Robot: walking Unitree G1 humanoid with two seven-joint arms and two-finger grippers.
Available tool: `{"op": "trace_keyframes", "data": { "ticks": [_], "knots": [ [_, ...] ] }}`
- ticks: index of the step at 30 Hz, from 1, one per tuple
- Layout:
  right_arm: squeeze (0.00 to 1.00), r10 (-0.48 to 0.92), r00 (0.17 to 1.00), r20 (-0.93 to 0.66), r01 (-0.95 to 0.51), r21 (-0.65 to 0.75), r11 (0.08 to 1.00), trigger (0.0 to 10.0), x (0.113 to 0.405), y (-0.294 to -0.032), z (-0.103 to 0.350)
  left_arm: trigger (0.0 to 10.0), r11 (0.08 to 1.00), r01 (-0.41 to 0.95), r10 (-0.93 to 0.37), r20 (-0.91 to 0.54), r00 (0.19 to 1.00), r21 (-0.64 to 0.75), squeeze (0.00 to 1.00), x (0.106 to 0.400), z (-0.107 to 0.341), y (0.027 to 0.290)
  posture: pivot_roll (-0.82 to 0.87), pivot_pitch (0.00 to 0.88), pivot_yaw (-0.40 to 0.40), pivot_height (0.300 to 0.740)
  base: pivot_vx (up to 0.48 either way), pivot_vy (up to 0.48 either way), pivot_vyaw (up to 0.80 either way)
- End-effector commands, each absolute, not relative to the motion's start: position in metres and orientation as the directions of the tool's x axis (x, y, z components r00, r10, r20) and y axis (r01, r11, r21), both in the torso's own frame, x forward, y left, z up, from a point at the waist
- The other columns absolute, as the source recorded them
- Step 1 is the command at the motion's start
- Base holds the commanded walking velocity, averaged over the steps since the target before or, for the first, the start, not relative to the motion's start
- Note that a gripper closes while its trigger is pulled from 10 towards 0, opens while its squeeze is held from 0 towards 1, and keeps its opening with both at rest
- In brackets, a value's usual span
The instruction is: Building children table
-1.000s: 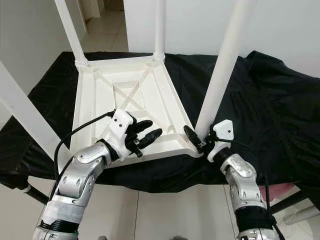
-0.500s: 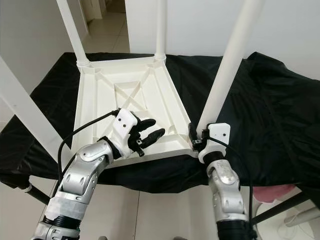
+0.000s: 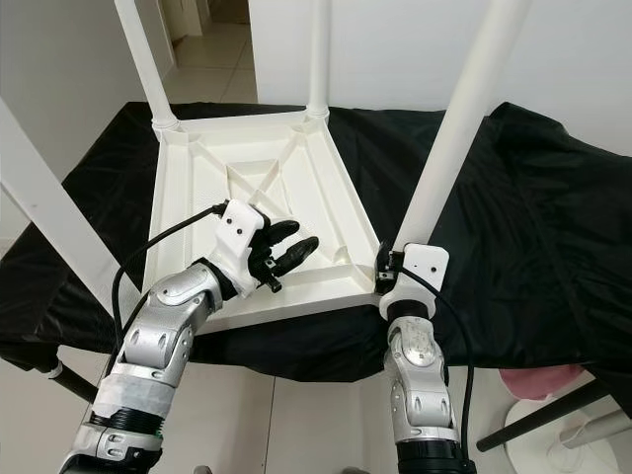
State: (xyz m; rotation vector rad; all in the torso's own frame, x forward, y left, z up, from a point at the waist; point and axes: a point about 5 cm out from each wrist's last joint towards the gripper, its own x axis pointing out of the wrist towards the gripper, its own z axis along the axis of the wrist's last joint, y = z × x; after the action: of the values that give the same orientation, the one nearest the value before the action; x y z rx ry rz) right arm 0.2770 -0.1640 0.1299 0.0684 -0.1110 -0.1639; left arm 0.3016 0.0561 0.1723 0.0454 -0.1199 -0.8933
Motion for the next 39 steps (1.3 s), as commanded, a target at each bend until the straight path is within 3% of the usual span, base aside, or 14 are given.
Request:
{"op": "trace_keyframes", "data": {
  "ticks": [1, 5, 6, 7, 8, 10, 14, 29, 30, 31, 32, 33, 34, 39],
  "knots": [
    [1.0, -0.168, 0.983, 0.078, 0.16, 0.099, 0.982, 10.0, 0.274, -0.164, 0.126, 10.0, 0.774, 0.627, -0.633, 0.098, 0.768, 0.082, 0.0, 0.31, 0.172, 0.063, -0.08, 0.0, 0.011, 0.74, 0.0, 0.0, 0.0],
    [1.0, -0.129, 0.986, 0.104, 0.115, 0.131, 0.985, 10.0, 0.269, -0.169, 0.128, 10.0, 0.776, 0.621, -0.631, 0.117, 0.767, 0.113, 0.0, 0.309, 0.174, 0.065, -0.08, 0.0, 0.009, 0.74, 0.0, 0.0, 0.0],
    [0.68, -0.107, 0.987, 0.118, 0.092, 0.13, 0.987, 10.0, 0.267, -0.174, 0.129, 10.0, 0.772, 0.625, -0.636, 0.124, 0.762, 0.119, 0.0, 0.308, 0.174, 0.064, -0.08, 0.0, 0.008, 0.74, 0.0, 0.0, 0.0],
    [0.68, -0.107, 0.987, 0.118, 0.092, 0.13, 0.987, 10.0, 0.267, -0.174, 0.129, 10.0, 0.772, 0.625, -0.636, 0.124, 0.762, 0.119, 0.0, 0.308, 0.174, 0.064, -0.08, 0.0, 0.008, 0.74, 0.0, 0.0, 0.0],
    [0.0, -0.072, 0.988, 0.136, 0.057, 0.112, 0.992, 10.0, 0.265, -0.18, 0.13, 10.0, 0.767, 0.63, -0.641, 0.118, 0.758, 0.12, 0.0, 0.307, 0.173, 0.064, -0.08, 0.0, 0.008, 0.74, 0.0, 0.0, 0.0],
    [0.0, -0.049, 0.988, 0.146, 0.035, 0.097, 0.995, 10.0, 0.264, -0.183, 0.13, 10.0, 0.764, 0.635, -0.645, 0.112, 0.756, 0.118, 0.0, 0.307, 0.172, 0.064, -0.08, 0.0, 0.009, 0.74, 0.0, 0.0, 0.0],
    [0.0, 0.203, 0.965, 0.164, -0.202, -0.023, 0.979, 10.0, 0.266, -0.184, 0.136, 10.0, 0.71, 0.701, -0.704, 0.094, 0.704, 0.069, 0.0, 0.303, 0.169, 0.059, -0.09, 0.0, 0.013, 0.74, 0.0, 0.0, 0.0],
    [0.0, 0.472, 0.876, 0.104, -0.463, -0.097, 0.881, 10.0, 0.282, -0.195, 0.15, 10.0, 0.586, 0.808, -0.809, 0.107, 0.579, 0.062, 0.0, 0.293, 0.169, 0.051, -0.08, 0.0, 0.016, 0.74, 0.0, 0.0, 0.0],
    [0.0, 0.502, 0.861, 0.079, -0.494, -0.105, 0.863, 8.9, 0.286, -0.199, 0.148, 10.0, 0.592, 0.804, -0.805, 0.108, 0.584, 0.063, 0.0, 0.293, 0.169, 0.051, -0.07, 0.0, 0.015, 0.74, 0.0, 0.0, 0.0],
    [0.0, 0.502, 0.861, 0.079, -0.494, -0.105, 0.863, 8.9, 0.286, -0.199, 0.148, 10.0, 0.592, 0.804, -0.805, 0.108, 0.584, 0.063, 0.0, 0.293, 0.169, 0.051, -0.07, 0.0, 0.015, 0.74, 0.0, 0.0, 0.0],
    [0.0, 0.531, 0.846, 0.053, -0.523, -0.114, 0.845, 1.5, 0.289, -0.202, 0.147, 10.0, 0.594, 0.802, -0.803, 0.11, 0.586, 0.06, 0.0, 0.294, 0.17, 0.05, -0.07, 0.0, 0.015, 0.74, 0.0, 0.0, 0.0],
    [0.0, 0.546, 0.837, 0.037, -0.539, -0.12, 0.834, 1.5, 0.29, -0.204, 0.147, 10.0, 0.597, 0.801, -0.801, 0.112, 0.588, 0.058, 0.0, 0.294, 0.17, 0.05, -0.07, 0.0, 0.015, 0.74, 0.0, 0.0, 0.0],
    [0.0, 0.558, 0.829, 0.03, -0.552, -0.119, 0.825, 0.0, 0.292, -0.204, 0.146, 10.0, 0.597, 0.8, -0.8, 0.113, 0.589, 0.057, 0.0, 0.295, 0.171, 0.049, -0.07, 0.0, 0.014, 0.74, 0.0, 0.0, 0.0],
    [0.0, 0.566, 0.824, 0.024, -0.56, -0.118, 0.82, 0.0, 0.294, -0.205, 0.144, 10.0, 0.594, 0.802, -0.802, 0.113, 0.586, 0.062, 0.0, 0.295, 0.172, 0.049, -0.07, 0.0, 0.013, 0.74, 0.0, 0.0, 0.0]
  ]
}}
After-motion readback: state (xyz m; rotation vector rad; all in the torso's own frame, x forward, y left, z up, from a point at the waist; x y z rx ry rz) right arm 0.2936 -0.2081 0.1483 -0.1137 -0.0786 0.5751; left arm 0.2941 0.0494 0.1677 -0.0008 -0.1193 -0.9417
